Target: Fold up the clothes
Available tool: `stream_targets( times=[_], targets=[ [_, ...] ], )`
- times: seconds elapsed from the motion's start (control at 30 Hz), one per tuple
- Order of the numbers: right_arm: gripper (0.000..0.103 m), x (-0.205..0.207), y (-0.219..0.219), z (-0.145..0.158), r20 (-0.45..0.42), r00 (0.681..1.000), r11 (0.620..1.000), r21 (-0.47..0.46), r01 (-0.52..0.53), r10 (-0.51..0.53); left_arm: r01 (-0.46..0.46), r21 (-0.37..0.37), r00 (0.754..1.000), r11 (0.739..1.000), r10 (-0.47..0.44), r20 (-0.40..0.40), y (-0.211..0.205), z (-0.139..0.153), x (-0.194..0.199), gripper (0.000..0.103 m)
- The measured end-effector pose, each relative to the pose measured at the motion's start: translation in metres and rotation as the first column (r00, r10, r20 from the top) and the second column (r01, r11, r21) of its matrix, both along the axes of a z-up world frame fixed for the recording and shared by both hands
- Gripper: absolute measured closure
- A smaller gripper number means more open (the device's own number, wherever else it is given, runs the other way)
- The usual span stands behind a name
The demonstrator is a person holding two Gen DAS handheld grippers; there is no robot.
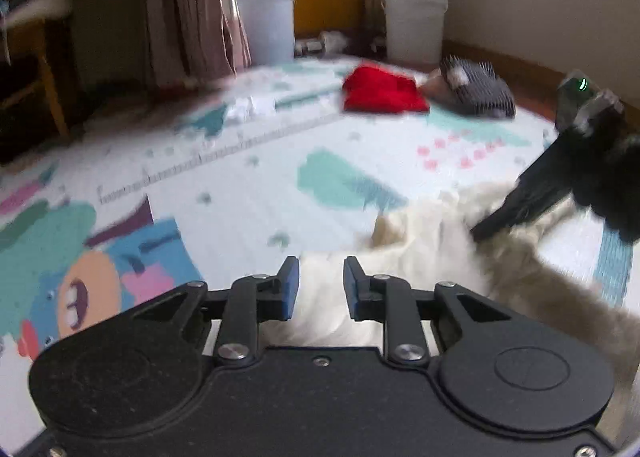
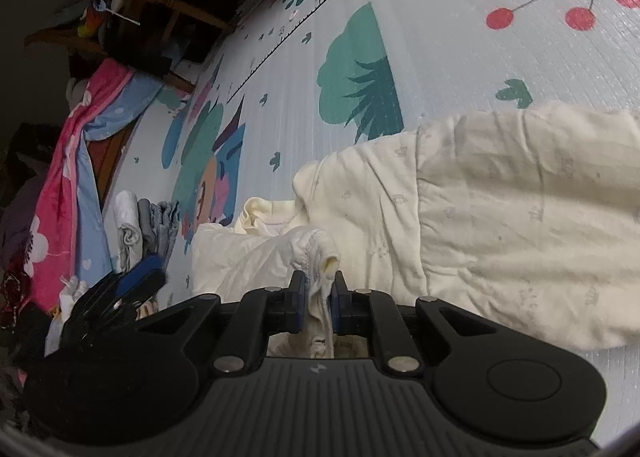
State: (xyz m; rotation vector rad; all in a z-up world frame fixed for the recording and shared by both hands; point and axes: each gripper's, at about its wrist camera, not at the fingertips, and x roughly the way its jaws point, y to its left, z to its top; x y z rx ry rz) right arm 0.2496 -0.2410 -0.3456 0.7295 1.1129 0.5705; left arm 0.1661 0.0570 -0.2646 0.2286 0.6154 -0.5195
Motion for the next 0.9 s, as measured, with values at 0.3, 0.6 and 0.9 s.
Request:
stream_targets(
  times=[0.3, 0.6, 0.9],
  targets=[
    [0.094, 0.001, 0.004, -0.006, 0.003, 0.998, 0.983, -0.172, -0.061, 0.062, 0.045, 0.06, 0.994, 0.997, -0.038, -0.1, 0.006, -0.045, 0.027, 0.08],
    [0.094, -0.015, -0.002, 0.012, 0.08, 0.996, 0.987, -0.159, -0.025, 0.039, -0.024, -0.11, 0.997, 0.994, 0.016, -0.077, 0.027, -0.015, -0.012, 0.08],
    [0.09, -0.057, 0.044, 0.066, 0.396, 0.887, 0.896, -0.443, -0.041, 0.236, 0.031, -0.003, 0.993, 1.0, -0.031, -0.11, -0.001, -0.045, -0.014, 0.08]
  ],
)
